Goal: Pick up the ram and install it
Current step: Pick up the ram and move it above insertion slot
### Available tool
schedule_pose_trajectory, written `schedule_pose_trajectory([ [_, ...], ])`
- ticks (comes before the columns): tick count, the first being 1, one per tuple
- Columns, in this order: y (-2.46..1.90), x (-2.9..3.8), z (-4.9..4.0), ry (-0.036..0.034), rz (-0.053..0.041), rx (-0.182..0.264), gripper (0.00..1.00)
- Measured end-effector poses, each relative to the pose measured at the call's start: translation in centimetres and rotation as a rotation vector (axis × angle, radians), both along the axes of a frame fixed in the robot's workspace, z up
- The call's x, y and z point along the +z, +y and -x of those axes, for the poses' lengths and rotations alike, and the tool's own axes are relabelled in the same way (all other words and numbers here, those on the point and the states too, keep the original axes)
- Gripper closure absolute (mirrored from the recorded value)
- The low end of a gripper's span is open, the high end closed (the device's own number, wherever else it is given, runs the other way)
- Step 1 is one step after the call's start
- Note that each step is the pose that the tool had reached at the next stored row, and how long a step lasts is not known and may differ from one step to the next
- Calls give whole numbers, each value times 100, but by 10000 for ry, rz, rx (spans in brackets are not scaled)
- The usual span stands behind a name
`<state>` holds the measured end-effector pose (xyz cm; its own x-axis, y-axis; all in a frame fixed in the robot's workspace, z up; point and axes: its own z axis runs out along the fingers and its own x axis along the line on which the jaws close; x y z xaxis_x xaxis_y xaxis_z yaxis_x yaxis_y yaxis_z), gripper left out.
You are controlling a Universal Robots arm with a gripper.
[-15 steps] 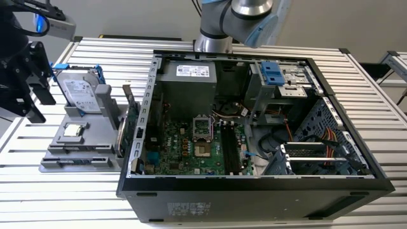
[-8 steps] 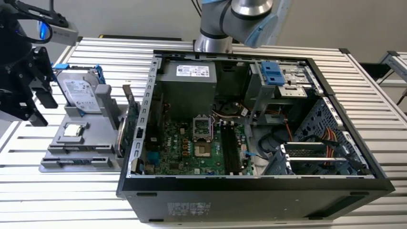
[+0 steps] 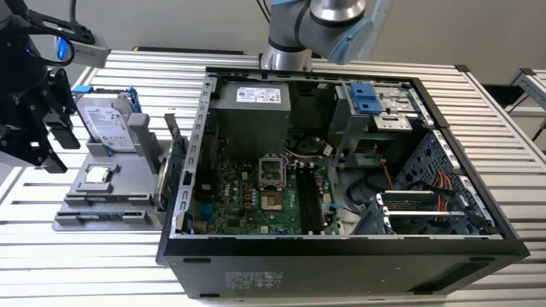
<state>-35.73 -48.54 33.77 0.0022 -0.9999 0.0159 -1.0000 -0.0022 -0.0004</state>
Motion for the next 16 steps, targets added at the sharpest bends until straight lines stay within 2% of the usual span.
schedule_pose_trajectory([
  [4, 0, -44, 0, 0, 0, -3, 0],
  [11, 0, -170, 0, 0, 0, -4, 0],
  [16, 0, -236, -1, 1, 1, -4, 0],
])
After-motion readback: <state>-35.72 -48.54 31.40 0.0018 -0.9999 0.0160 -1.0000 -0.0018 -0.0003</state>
